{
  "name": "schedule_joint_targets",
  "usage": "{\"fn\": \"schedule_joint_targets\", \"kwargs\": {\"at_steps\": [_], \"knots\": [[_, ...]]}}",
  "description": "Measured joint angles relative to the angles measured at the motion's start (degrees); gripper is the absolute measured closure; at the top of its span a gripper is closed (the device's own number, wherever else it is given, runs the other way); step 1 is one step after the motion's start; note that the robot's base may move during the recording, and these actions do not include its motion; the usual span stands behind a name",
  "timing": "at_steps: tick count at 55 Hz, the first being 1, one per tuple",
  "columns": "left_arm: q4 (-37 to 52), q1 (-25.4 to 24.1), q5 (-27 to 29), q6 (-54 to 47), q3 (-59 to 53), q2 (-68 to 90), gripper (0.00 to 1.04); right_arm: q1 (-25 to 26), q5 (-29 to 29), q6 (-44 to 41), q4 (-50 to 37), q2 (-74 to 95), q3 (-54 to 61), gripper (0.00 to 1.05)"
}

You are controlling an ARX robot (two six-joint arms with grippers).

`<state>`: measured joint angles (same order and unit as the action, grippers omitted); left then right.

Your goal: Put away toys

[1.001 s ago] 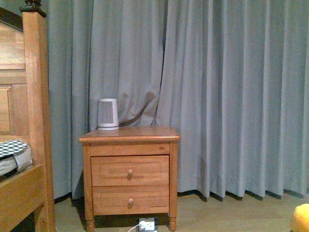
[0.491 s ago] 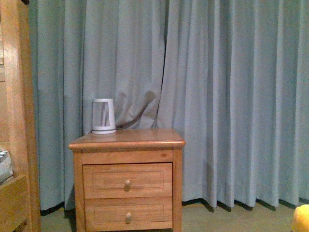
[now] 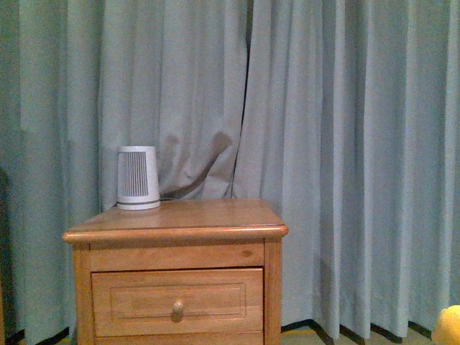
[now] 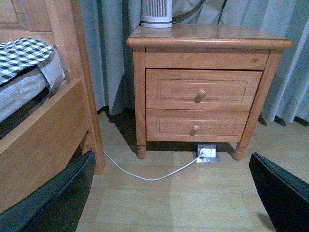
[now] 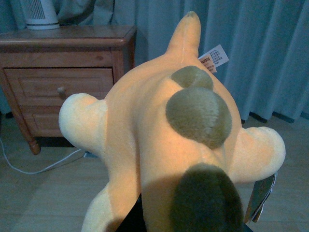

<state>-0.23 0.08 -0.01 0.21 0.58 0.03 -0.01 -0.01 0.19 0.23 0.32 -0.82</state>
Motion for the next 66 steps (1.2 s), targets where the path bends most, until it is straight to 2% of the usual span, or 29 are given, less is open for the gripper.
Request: {"fn": "schedule_joint_targets", "kwargs": {"at_steps": [66], "knots": [[-0.1,-0.1,0.1,0.0,0.0,0.0,0.06,0.0,0.0,0.0,0.0,0.0,0.0,0.98]]}}
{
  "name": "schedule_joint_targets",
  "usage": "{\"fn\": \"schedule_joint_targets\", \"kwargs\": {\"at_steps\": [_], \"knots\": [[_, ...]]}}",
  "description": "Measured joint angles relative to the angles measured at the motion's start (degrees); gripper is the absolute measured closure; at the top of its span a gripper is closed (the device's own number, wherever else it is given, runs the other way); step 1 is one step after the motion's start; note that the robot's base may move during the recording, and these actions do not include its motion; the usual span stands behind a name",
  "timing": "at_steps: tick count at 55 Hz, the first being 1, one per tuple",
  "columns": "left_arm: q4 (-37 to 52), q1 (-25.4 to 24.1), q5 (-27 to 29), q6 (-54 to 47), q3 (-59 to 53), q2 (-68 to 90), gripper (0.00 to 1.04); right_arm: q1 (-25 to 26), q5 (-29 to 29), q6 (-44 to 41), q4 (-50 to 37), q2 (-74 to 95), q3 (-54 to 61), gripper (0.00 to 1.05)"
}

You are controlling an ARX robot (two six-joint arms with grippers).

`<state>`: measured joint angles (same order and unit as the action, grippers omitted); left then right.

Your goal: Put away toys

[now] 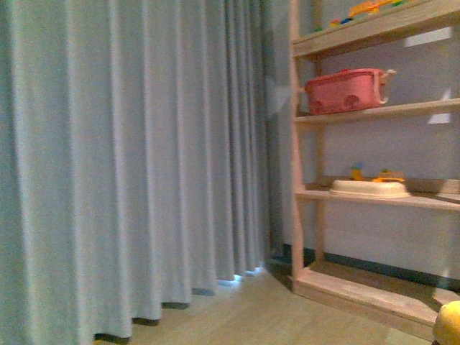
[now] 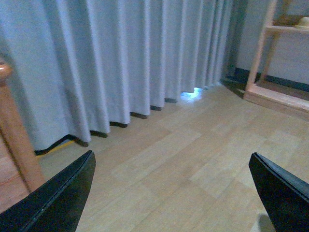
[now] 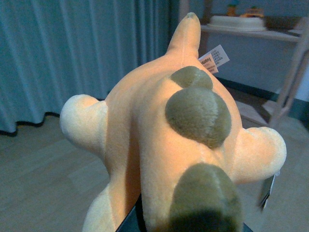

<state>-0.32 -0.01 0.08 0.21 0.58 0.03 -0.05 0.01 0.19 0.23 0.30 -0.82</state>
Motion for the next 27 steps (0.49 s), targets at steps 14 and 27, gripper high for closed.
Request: {"fn": "schedule_joint_targets", "kwargs": {"at_steps": [14,27], "knots": [[0.0,0.0,0.0,0.0,0.0,0.0,0.06,0.0,0.0,0.0,0.0,0.0,0.0,0.98],[0.0,0.0,-0.1,0.0,0.0,0.0,0.06,0.0,0.0,0.0,0.0,0.0,0.0,0.98]]}}
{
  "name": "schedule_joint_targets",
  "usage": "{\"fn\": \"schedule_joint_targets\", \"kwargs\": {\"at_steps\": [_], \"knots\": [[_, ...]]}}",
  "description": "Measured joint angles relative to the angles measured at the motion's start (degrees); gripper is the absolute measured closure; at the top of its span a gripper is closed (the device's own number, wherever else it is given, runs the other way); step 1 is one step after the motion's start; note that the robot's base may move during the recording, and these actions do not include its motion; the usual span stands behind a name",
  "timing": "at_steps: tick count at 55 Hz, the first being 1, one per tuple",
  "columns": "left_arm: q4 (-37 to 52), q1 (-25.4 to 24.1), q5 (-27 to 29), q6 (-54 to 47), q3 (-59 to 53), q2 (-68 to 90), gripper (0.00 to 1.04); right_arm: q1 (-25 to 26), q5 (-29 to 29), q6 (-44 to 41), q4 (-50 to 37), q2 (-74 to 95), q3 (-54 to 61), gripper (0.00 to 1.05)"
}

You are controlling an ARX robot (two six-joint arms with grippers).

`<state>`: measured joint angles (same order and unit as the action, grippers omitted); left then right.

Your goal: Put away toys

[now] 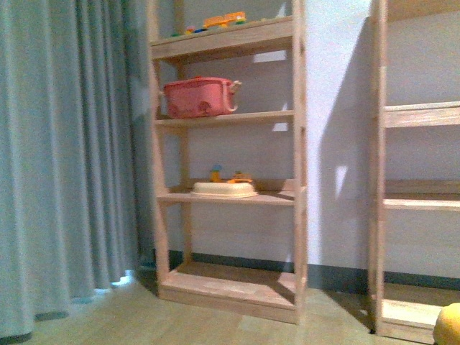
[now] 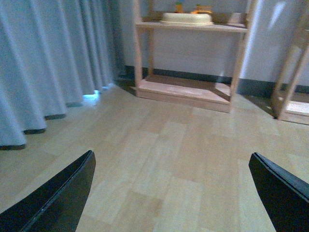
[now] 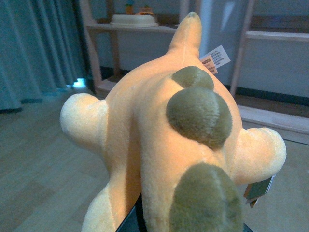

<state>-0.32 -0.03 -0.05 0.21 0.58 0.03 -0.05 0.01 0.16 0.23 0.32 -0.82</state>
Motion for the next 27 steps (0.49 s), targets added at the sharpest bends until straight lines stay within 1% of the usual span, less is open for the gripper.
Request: {"fn": "schedule_joint_targets", "kwargs": {"at_steps": [18,27], "knots": [[0.0,0.1,-0.4,0.0,0.0,0.1,0.06,0.2,0.8,0.0,0.0,-0.1,0.0,0.98],[0.0,0.1,0.1,0.0,0.0,0.1,0.06,0.2,-0.1,0.0,0.0,-0.1,0.0,0.98]]}}
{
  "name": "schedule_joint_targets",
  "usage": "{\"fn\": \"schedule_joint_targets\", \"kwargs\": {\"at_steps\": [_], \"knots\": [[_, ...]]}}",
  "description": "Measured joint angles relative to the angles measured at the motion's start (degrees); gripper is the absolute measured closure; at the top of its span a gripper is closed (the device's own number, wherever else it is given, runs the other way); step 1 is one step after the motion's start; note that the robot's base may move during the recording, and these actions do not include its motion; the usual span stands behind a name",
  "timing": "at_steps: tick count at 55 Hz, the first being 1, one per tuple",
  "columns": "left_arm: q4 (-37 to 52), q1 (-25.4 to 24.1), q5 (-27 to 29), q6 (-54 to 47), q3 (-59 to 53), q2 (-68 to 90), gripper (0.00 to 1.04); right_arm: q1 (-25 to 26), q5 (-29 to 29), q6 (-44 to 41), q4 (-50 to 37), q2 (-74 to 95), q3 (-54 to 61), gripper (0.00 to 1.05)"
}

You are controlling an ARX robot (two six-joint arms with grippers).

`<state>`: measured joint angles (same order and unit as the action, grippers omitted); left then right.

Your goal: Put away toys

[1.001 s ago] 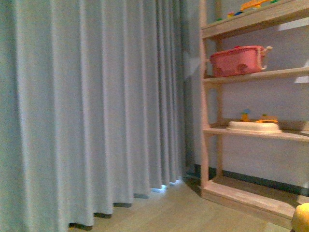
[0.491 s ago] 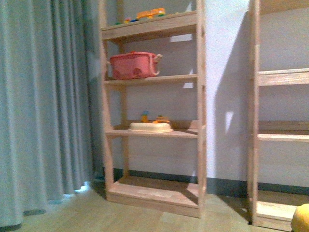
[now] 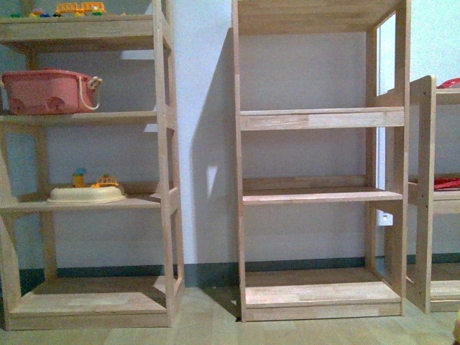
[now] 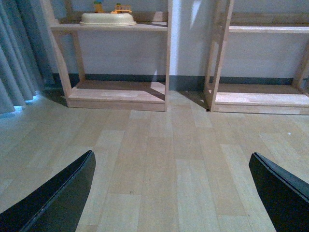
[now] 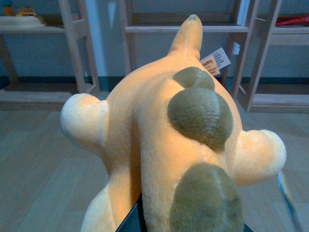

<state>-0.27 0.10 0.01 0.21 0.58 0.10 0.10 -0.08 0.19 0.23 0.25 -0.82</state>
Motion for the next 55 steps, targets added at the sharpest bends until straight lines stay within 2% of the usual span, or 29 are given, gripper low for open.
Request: {"fn": "schedule_joint_targets", "kwargs": {"at_steps": [55], "knots": [[0.0,0.0,0.0,0.0,0.0,0.0,0.06,-0.1,0.1,0.0,0.0,0.0,0.0,0.98]]}}
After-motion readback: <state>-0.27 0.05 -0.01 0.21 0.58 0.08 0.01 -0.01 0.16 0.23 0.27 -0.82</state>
